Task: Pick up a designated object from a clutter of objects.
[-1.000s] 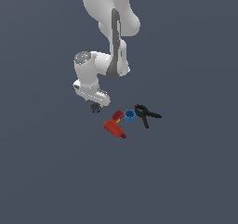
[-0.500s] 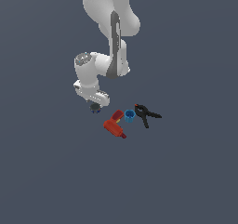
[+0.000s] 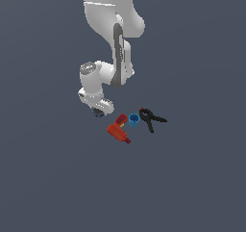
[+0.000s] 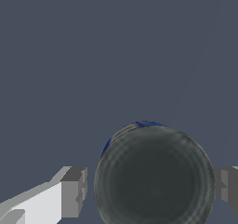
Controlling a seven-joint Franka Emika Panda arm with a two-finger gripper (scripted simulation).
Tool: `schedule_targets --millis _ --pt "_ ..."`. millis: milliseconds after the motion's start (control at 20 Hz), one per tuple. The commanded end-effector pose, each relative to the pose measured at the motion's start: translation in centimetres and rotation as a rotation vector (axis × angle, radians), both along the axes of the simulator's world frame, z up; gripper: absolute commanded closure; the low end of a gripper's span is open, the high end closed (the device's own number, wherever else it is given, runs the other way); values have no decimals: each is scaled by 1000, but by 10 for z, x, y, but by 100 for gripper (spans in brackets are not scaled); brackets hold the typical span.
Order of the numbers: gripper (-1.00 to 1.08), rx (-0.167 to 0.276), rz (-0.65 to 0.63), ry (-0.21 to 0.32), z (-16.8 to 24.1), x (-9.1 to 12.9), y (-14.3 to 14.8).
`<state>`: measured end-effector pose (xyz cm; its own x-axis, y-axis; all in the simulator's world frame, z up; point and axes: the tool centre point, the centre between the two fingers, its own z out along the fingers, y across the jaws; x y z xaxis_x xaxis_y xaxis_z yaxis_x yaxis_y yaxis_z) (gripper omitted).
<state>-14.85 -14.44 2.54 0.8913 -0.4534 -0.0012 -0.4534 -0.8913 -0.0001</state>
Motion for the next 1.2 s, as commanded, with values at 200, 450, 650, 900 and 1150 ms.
schedule_targets --millis 200,450,650,900,1150 --pt "-92 0 0 -1 -12 0 0" --pt "108 0 0 -1 -12 1 0" --pt "108 0 0 -1 -12 1 0" --pt "108 0 0 -1 -10 0 0" --pt "108 1 0 -2 -2 1 1"
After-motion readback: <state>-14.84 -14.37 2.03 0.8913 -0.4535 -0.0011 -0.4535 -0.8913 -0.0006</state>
